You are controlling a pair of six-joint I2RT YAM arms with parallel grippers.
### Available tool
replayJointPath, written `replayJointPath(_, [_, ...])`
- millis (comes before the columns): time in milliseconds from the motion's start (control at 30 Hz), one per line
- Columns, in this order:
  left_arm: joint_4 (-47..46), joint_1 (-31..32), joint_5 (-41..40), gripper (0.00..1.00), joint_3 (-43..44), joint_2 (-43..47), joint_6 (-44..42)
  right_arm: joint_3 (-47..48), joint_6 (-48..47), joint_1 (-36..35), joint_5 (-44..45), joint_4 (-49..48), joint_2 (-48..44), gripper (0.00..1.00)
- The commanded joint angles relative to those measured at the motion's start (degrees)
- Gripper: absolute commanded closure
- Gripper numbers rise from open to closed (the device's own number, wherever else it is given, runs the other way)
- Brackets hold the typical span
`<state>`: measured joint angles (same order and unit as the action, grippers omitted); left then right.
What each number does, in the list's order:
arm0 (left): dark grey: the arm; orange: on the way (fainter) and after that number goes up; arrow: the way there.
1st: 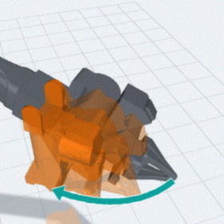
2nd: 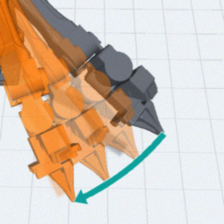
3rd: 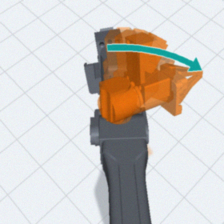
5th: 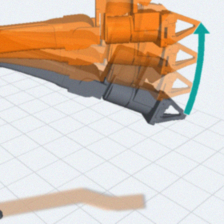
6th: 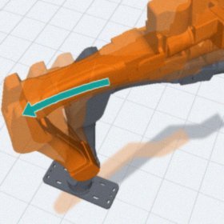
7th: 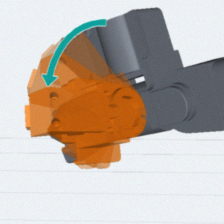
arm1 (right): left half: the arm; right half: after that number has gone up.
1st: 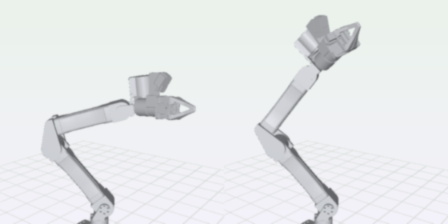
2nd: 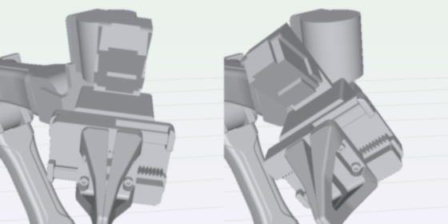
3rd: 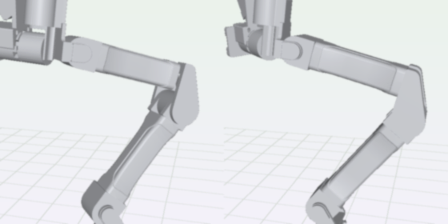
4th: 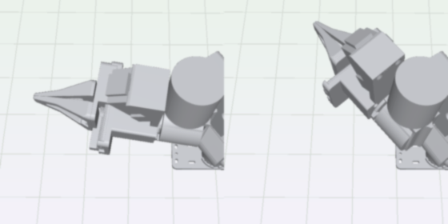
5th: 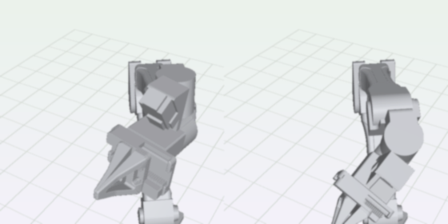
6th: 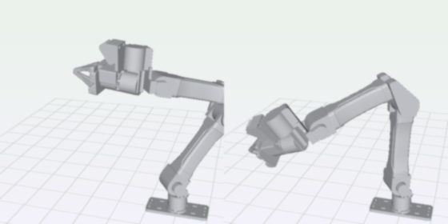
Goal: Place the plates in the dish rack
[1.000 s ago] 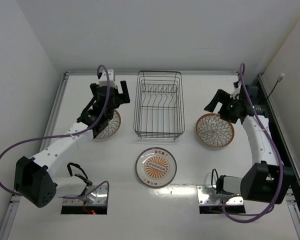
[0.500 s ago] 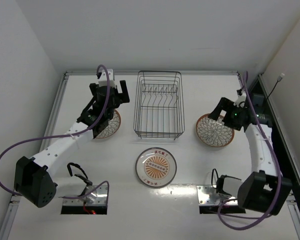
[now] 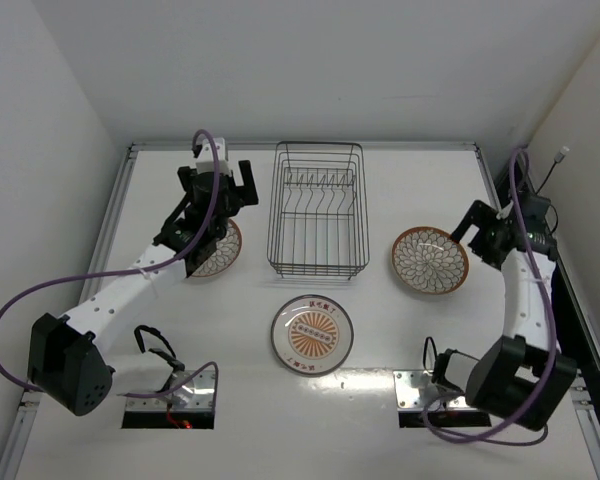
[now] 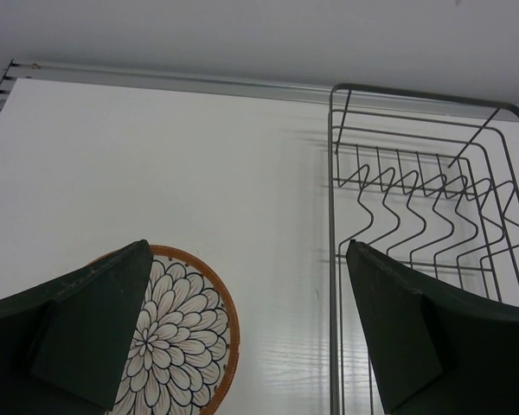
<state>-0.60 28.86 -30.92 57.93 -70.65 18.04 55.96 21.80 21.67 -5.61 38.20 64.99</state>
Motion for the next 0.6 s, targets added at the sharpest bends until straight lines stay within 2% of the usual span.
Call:
replayJointPath(0, [-3.35,0.32,-1.07,0.06,0.61,2.71,-0.55,-6.55,1.66,6.61,-13.42,-4.15,2.86,0.0])
replayJointPath(33, [-3.35,0.32,-1.08,0.06,0.6,2.71,-0.55,-9.62,1.66,10.11,-15.12,-5.49,2.08,0.0])
replayJointPath(133, [-3.88,0.32,-1.08,0.06,0.6,2.71,-0.55,-11.92,2.37,14.43,-16.1,-7.08,2.32,0.0])
replayJointPath(233, [-3.88,0.32,-1.08,0.06,0.6,2.71,-0.55,-13.6,1.75,16.99,-18.29,-7.61,5.58,0.0])
replayJointPath(333, [-4.4,0.32,-1.08,0.06,0.6,2.71,-0.55,-16.76,1.75,19.54,-22.33,-12.34,9.0,0.0])
replayJointPath(467, [-4.41,0.32,-0.55,0.06,0.6,2.71,-0.55,-19.66,2.28,21.04,-27.96,-17.79,17.26,0.13])
replayJointPath(567, [-4.41,0.32,-0.55,0.06,0.6,2.71,-0.55,-20.46,1.24,22.36,-31.9,-20.0,23.33,0.14])
